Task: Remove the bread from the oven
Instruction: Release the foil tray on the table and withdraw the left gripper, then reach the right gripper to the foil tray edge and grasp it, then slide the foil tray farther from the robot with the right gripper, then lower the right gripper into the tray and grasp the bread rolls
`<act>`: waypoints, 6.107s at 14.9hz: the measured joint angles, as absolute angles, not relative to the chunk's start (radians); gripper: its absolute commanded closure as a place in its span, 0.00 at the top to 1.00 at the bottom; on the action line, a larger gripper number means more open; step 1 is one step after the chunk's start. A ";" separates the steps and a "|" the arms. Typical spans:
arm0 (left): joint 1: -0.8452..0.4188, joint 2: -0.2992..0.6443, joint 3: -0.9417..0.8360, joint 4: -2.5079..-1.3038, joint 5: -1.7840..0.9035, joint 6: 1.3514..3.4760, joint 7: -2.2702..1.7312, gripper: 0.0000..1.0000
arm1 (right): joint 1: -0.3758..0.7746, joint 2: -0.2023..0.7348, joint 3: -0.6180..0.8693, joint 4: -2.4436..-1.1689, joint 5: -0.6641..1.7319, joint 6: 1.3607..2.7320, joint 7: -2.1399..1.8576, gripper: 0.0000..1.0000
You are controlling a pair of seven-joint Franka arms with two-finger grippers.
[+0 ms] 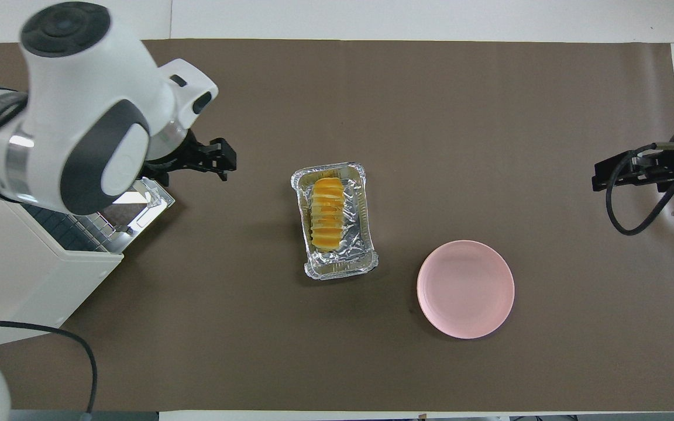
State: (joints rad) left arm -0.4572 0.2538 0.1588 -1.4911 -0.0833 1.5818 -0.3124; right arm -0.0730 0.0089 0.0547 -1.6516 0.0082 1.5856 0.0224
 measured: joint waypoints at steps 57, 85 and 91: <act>-0.093 -0.039 0.004 -1.694 0.014 1.463 -0.021 1.00 | 0.453 0.360 0.093 -1.891 0.130 2.150 0.519 0.00; -0.093 -0.039 0.004 -1.694 0.014 1.463 -0.021 1.00 | -0.047 0.238 0.072 -1.993 0.177 2.129 -0.017 0.77; -0.093 -0.039 0.004 -1.694 0.014 1.463 -0.021 1.00 | -0.045 0.222 0.080 -1.958 0.178 2.140 -0.017 1.00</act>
State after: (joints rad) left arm -0.0933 -0.0388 0.0037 -1.6942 0.0136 1.4634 -0.0214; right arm -0.0452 0.2219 0.0797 -1.9577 0.1779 2.1401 -0.0174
